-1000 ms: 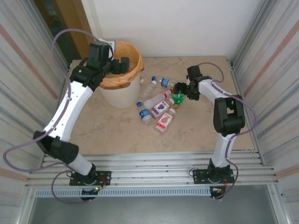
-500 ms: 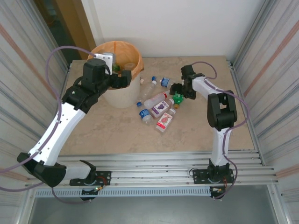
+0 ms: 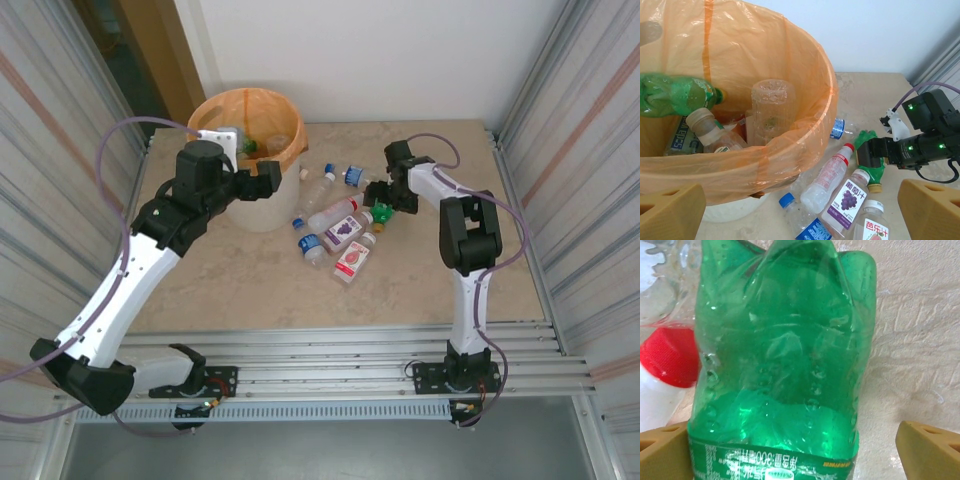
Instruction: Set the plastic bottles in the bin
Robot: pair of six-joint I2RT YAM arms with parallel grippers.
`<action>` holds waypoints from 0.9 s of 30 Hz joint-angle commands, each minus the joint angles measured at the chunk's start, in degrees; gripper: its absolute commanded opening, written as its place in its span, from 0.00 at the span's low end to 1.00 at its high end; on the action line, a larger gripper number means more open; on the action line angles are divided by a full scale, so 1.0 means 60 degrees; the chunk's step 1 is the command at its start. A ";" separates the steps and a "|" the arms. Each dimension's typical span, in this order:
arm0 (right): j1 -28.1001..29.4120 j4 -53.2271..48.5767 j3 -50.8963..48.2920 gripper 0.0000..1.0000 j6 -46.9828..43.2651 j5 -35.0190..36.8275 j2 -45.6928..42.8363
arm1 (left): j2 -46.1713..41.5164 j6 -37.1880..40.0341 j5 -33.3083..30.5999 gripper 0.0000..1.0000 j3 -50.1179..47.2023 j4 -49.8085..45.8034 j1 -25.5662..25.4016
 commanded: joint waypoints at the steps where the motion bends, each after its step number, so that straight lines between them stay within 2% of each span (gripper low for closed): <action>1: 0.0062 -0.0471 0.0255 0.94 -0.0370 0.0310 0.0323 | -0.0271 -0.0282 0.0153 0.99 -0.0165 0.0335 -0.0032; 10: 0.0036 -0.0587 0.0295 0.83 -0.0654 0.0613 0.0566 | -0.0465 -0.0356 0.0121 0.99 -0.0311 0.0459 -0.0034; 20: 0.0029 -0.0705 0.0284 0.79 -0.0942 0.0732 0.0595 | -0.0498 -0.0370 0.0168 0.99 -0.0397 0.0517 -0.0023; 27: 0.0044 -0.0612 0.0144 0.64 -0.1041 0.0645 0.0463 | -0.0392 -0.0399 0.0292 0.99 -0.0429 0.0537 -0.0027</action>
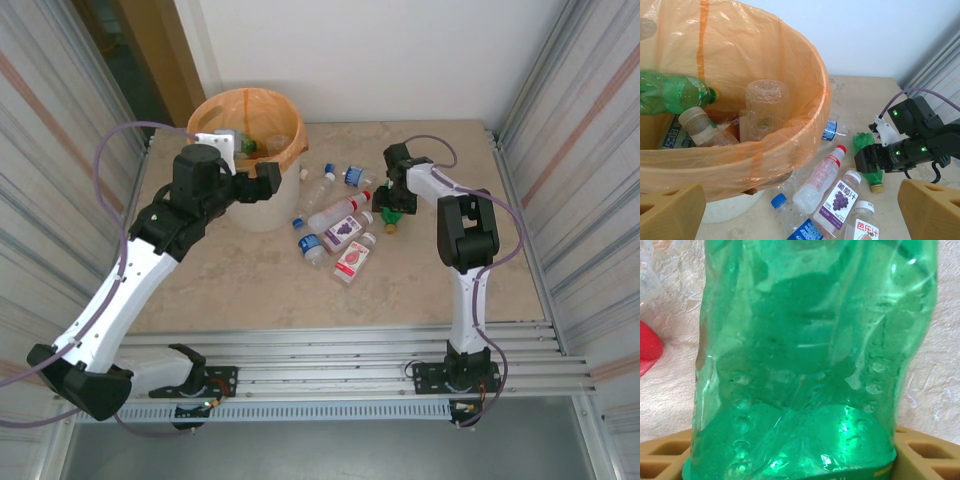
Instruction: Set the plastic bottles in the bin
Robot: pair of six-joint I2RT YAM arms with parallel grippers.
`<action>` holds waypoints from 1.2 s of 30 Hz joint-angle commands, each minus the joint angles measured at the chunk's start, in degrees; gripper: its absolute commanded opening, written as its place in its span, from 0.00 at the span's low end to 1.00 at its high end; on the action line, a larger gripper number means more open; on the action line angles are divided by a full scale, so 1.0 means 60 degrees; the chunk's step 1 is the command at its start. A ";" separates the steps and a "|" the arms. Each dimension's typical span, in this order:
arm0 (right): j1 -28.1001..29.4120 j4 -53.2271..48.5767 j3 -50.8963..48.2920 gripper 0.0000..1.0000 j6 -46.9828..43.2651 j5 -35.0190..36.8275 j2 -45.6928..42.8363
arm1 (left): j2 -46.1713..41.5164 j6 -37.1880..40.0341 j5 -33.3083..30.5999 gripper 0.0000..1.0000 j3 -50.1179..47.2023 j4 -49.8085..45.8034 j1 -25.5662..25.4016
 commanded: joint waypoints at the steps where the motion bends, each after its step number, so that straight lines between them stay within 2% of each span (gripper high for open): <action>1: 0.0035 -0.0188 -0.0035 0.62 -0.0260 0.0016 0.0145 | -0.0103 -0.0164 0.0090 0.99 -0.0108 0.0272 -0.0026; 10: 0.0014 0.0216 -0.0714 0.40 -0.0262 0.0152 -0.0836 | -0.0053 -0.0166 0.0216 0.99 -0.0005 0.0275 0.0013; 18: 0.0136 0.0829 -0.1711 0.22 -0.0090 0.0124 -0.2545 | -0.0140 -0.0214 0.0187 0.99 -0.0118 0.0239 0.0060; 29: 0.1269 0.1731 -0.2887 0.13 -0.0187 0.0430 -0.5618 | -0.0345 -0.0293 0.0608 0.99 -0.0194 0.0470 0.0127; 36: 0.2347 0.2612 -0.3428 0.12 -0.0661 0.0278 -0.7093 | -0.0555 -0.0469 0.0951 0.99 -0.0409 0.0760 0.0142</action>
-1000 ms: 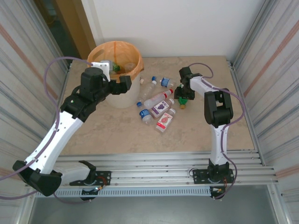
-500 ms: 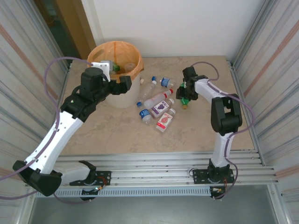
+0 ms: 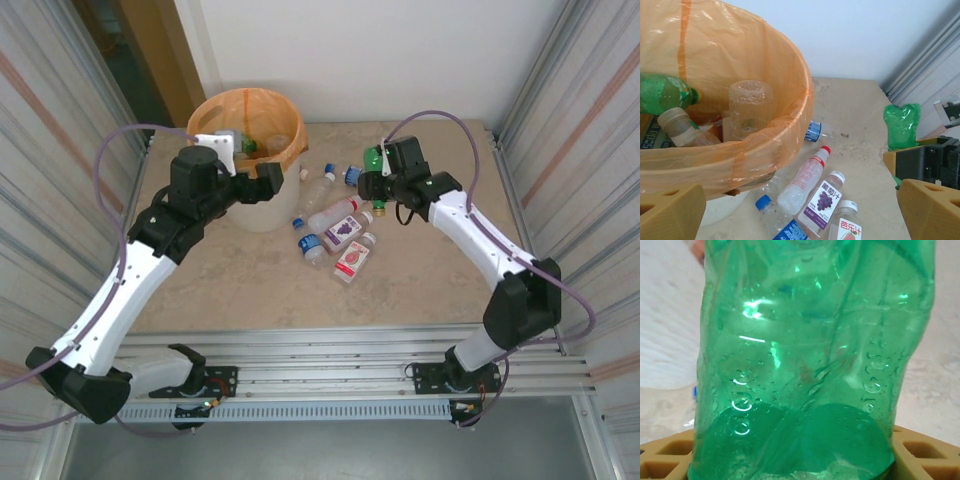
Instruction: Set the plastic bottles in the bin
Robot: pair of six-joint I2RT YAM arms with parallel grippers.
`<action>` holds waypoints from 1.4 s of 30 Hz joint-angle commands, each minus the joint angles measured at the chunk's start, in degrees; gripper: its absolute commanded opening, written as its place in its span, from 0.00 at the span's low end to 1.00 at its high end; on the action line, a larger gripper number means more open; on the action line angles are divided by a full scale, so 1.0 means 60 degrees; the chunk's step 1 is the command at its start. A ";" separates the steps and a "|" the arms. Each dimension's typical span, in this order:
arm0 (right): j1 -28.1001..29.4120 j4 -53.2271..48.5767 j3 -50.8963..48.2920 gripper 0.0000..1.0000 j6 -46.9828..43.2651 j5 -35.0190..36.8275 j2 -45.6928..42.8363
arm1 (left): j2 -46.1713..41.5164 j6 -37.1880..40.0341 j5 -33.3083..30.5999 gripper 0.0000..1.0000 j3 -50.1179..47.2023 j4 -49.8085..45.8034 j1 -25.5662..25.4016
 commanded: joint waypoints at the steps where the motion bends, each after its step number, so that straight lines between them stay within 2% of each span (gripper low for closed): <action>1: 0.0467 0.0706 -0.0351 0.12 -0.0474 -0.0002 -0.0764 | -0.0367 -0.0240 0.0397 0.99 -0.0182 0.0431 0.0094; 15: 0.1313 0.2834 -0.1494 0.12 -0.0744 -0.1713 -0.2833 | -0.0226 -0.1025 0.2496 0.98 -0.0319 0.1833 0.0094; 29: 0.2077 0.4142 -0.1548 0.11 -0.1291 -0.2663 -0.2842 | 0.0441 -0.1025 0.3564 0.99 0.0351 0.2058 -0.0301; 34: 0.2196 0.4174 -0.1268 0.12 -0.1287 -0.2680 -0.2592 | 0.0700 -0.0872 0.3856 0.99 0.0597 0.2350 -0.0685; 42: 0.2379 0.4193 -0.1003 0.12 -0.1296 -0.2825 -0.2344 | 0.1313 -0.0653 0.3790 0.98 0.1210 0.2403 -0.1311</action>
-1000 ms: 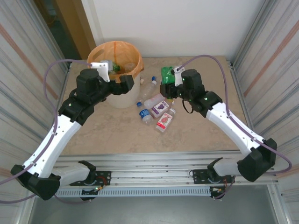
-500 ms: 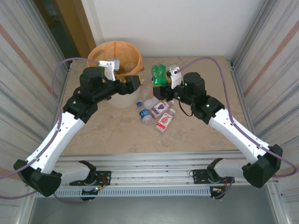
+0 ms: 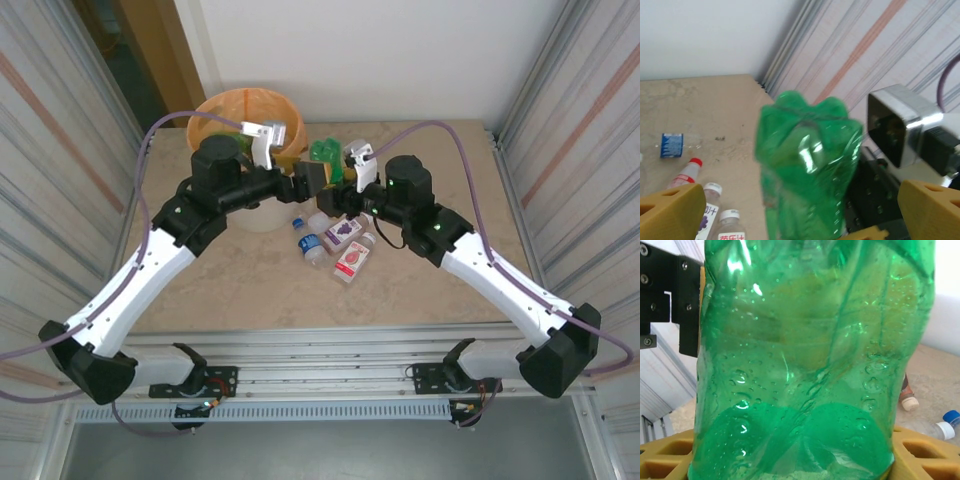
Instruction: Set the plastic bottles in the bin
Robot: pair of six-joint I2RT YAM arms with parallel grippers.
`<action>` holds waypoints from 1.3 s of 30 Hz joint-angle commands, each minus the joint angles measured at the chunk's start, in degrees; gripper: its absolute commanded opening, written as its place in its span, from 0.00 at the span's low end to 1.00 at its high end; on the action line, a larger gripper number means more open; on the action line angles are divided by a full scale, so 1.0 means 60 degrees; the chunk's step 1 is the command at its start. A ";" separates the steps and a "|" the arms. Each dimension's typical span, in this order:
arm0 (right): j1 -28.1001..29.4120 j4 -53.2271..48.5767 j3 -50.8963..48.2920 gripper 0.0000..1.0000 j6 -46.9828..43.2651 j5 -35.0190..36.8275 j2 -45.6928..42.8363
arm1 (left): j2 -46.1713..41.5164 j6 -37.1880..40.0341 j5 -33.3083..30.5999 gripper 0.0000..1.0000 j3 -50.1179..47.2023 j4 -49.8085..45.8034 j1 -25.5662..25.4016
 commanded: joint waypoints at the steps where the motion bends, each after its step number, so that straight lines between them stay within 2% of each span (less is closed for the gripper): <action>1: 0.0145 0.0309 0.0459 0.12 -0.0282 -0.0220 0.0100 | 0.0253 0.0209 0.0149 0.97 0.0414 0.0293 -0.0105; 11: 0.0314 0.0406 0.0567 0.12 -0.0298 -0.0245 0.0220 | 0.0663 -0.0055 -0.0036 0.74 0.0394 0.0366 -0.0103; 14: 0.0358 0.0382 0.0662 0.12 -0.0297 -0.0215 0.0286 | 0.0745 -0.0077 0.0011 0.58 0.0400 0.0421 -0.0104; 16: 0.0367 0.0351 0.0666 0.13 -0.0307 -0.0145 0.0297 | 0.0749 -0.0020 -0.0054 0.43 0.0428 0.0415 -0.0103; 19: 0.0373 0.0198 0.0659 0.25 -0.0298 0.0032 0.0278 | 0.0651 0.0136 -0.0447 0.27 0.0442 0.0369 -0.0094; 23: 0.0377 -0.0080 0.0547 0.60 -0.0265 0.0434 0.0169 | 0.0419 0.0552 -0.1205 0.23 0.0500 0.0175 0.0002; 28: 0.0386 -0.0442 0.0234 0.88 -0.0101 0.1115 -0.0174 | 0.0124 0.1221 -0.2254 0.21 0.0722 0.0034 0.0480; 33: 0.0371 -0.1015 -0.0028 0.99 0.0211 0.2097 -0.0632 | 0.0250 0.1886 -0.2932 0.19 0.1473 -0.0029 0.1333; 39: 0.0348 -0.2029 -0.0161 0.98 0.0964 0.3460 -0.0912 | 0.0992 0.2389 -0.3147 0.19 0.2837 -0.0393 0.2297</action>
